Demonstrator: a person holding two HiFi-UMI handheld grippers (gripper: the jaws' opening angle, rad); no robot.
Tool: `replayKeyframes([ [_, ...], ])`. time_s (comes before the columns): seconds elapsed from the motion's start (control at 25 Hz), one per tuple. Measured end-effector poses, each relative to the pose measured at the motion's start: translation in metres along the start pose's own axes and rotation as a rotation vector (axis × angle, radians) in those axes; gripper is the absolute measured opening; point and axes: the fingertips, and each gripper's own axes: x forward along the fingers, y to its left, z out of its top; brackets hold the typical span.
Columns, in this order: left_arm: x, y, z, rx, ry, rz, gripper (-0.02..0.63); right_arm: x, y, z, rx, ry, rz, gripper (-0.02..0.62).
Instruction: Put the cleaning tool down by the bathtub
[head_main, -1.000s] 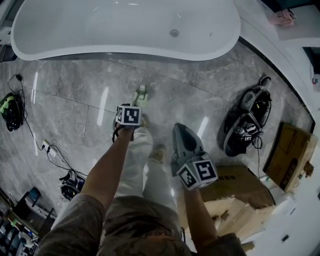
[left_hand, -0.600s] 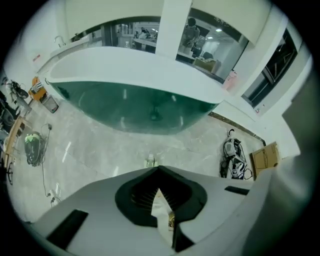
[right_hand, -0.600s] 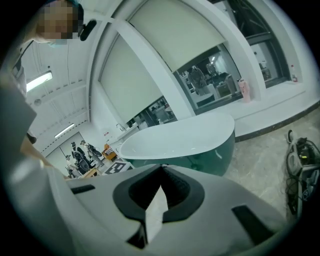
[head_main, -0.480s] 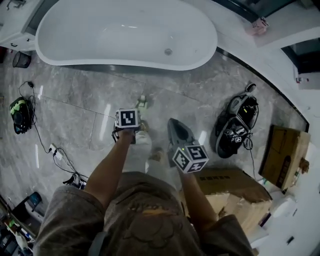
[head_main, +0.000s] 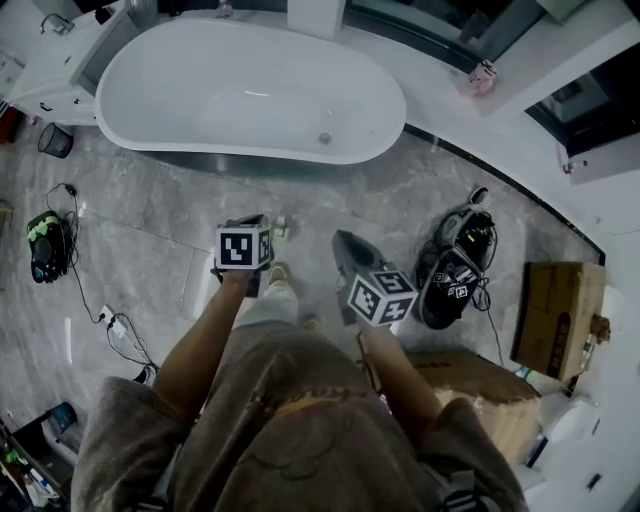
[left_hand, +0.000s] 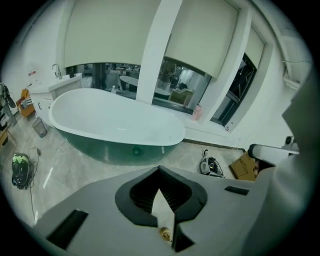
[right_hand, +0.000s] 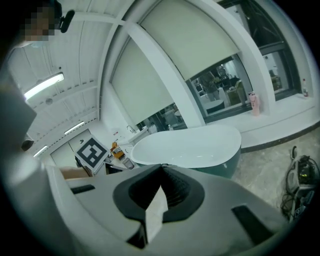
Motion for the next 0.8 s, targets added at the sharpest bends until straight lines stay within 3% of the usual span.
replayKeyframes([
  [0.36,-0.107,-0.039,0.055,0.095,-0.203,-0.167,0.002,-0.041,0.053,0.053,-0.138,-0.067,0.115,-0.002],
  [0.8,-0.206,-0.083,0.104,0.229,-0.537,-0.410,0.000,-0.077,0.121,0.121,-0.377,-0.258,0.243,-0.001],
])
